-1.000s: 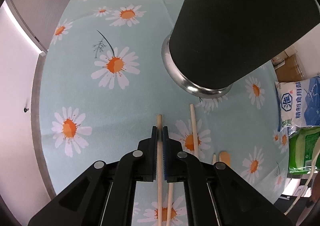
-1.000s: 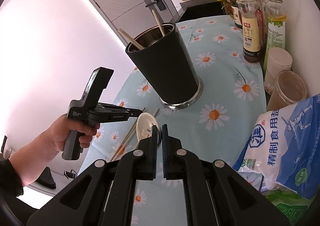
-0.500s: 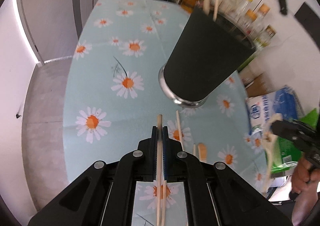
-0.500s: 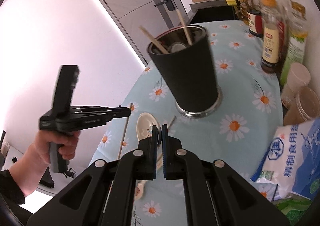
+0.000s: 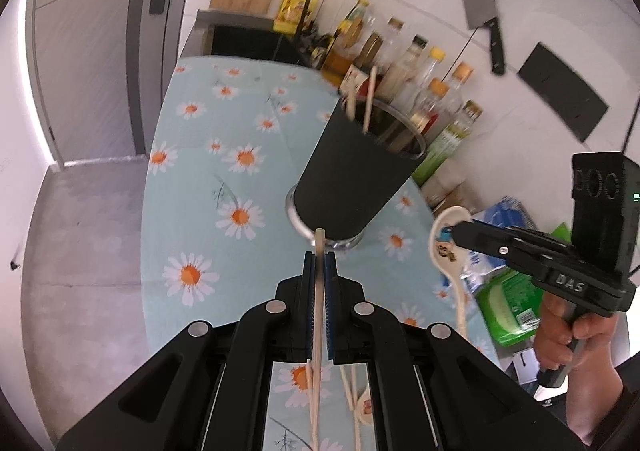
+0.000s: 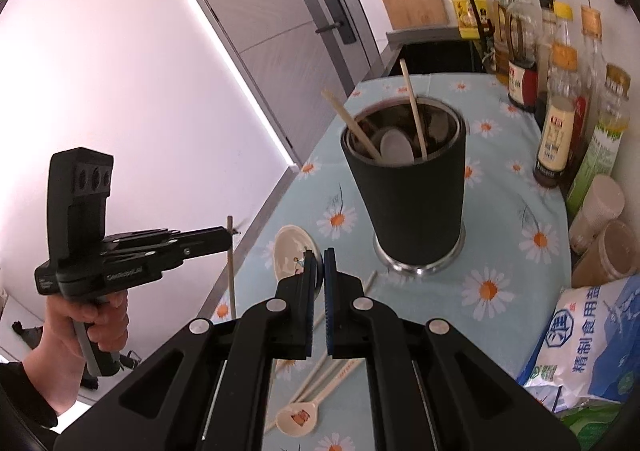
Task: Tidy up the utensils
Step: 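Lift the spoon in the right gripper and chopstick in the left over the black holder, then open both grippers to drop the spoon and chopstick into the holder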
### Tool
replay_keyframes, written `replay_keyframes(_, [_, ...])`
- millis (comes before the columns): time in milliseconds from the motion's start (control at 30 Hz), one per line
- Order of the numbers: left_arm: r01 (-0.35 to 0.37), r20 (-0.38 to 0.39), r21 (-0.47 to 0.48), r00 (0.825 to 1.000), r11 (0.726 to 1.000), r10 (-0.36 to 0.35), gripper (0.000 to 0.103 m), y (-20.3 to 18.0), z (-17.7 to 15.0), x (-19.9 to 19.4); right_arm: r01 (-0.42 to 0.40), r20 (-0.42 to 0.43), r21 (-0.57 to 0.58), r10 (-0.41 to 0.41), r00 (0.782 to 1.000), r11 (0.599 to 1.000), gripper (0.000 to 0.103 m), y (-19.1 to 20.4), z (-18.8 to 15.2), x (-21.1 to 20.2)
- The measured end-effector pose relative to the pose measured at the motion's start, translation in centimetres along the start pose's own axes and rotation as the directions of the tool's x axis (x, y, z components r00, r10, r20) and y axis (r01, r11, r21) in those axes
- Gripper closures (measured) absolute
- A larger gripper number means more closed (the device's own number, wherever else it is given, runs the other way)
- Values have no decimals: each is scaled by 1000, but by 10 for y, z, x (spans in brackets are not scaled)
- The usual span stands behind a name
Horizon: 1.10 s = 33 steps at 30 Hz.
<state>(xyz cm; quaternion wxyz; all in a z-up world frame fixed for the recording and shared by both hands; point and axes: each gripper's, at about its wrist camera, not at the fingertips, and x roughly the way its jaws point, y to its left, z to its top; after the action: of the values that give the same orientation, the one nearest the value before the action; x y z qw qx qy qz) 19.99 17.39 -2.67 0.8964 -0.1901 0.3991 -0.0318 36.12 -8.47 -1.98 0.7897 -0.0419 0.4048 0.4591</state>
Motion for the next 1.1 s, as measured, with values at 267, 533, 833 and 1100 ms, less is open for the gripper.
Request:
replay_keyframes(267, [48, 132, 56, 990, 997, -55, 100, -21, 36, -31, 37, 122, -21, -34, 992, 999, 98, 6, 28, -24])
replay_keyframes(533, [82, 265, 102, 959, 991, -106, 100, -53, 84, -47, 95, 269, -56, -76, 960, 994, 98, 0, 72, -46])
replay_keyframes(833, [86, 363, 133, 923, 987, -129, 100, -77, 136, -48, 162, 349, -61, -131, 928, 985, 98, -23, 112, -48])
replay_keyframes(1100, [64, 443, 107, 890, 992, -105, 100, -72, 166, -30, 219, 425, -45, -179, 887, 975, 98, -51, 135, -32])
